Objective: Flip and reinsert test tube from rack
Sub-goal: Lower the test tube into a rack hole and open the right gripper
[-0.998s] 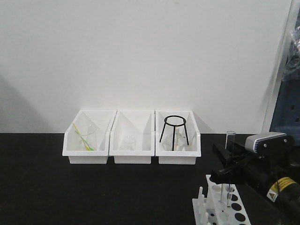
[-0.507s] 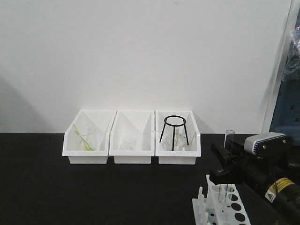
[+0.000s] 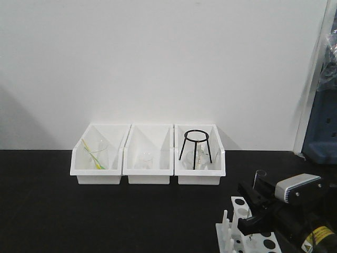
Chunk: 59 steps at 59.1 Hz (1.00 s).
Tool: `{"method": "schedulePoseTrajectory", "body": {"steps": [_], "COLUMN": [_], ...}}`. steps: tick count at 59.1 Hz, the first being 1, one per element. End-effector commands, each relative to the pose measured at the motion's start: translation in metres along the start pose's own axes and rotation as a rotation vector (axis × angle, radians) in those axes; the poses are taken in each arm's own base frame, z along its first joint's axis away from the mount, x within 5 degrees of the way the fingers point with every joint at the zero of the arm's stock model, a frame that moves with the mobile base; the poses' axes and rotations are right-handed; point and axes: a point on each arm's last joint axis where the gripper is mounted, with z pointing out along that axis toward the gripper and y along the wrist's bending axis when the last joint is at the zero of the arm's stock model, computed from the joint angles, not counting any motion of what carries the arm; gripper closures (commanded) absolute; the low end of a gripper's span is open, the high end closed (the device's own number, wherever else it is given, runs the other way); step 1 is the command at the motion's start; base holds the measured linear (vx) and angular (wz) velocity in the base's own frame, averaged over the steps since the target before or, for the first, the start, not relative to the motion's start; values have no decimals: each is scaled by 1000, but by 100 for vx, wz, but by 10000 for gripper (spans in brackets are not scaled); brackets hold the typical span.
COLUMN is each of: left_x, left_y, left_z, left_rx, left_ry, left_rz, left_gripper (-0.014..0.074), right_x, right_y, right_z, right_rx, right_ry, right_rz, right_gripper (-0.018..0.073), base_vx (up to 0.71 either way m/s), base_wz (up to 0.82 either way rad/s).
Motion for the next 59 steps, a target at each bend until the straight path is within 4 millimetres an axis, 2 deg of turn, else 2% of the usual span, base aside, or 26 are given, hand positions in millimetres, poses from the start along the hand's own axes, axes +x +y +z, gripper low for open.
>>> {"method": "schedulePoseTrajectory", "body": {"steps": [1, 15, 29, 35, 42, 59], "left_x": [-8, -8, -8, -8, -8, -8], "left_y": [-2, -2, -2, -2, -2, -2], "left_z": [-1, -1, -1, -1, -1, -1], "left_rx": [23, 23, 23, 23, 23, 23], "left_ry": [-96, -96, -96, -96, -96, -96], "left_rz": [-3, -3, -3, -3, -3, -3], "left_gripper": [603, 603, 603, 603, 603, 603], "right_x": [-16, 10, 15, 21, 27, 19], "right_y": [-1, -5, -4, -5, -6, -4], "right_z": [-2, 6, 7, 7, 7, 7], "right_rx": [2, 23, 19, 29, 37, 18], "right_ry": [-139, -56, -31, 33, 98, 24], "right_rz": [-4, 28, 26, 26, 26, 19], "right_gripper": [456, 453, 443, 419, 363, 159], "base_vx": [0, 0, 0, 0, 0, 0], "base_wz": [0, 0, 0, 0, 0, 0]}}
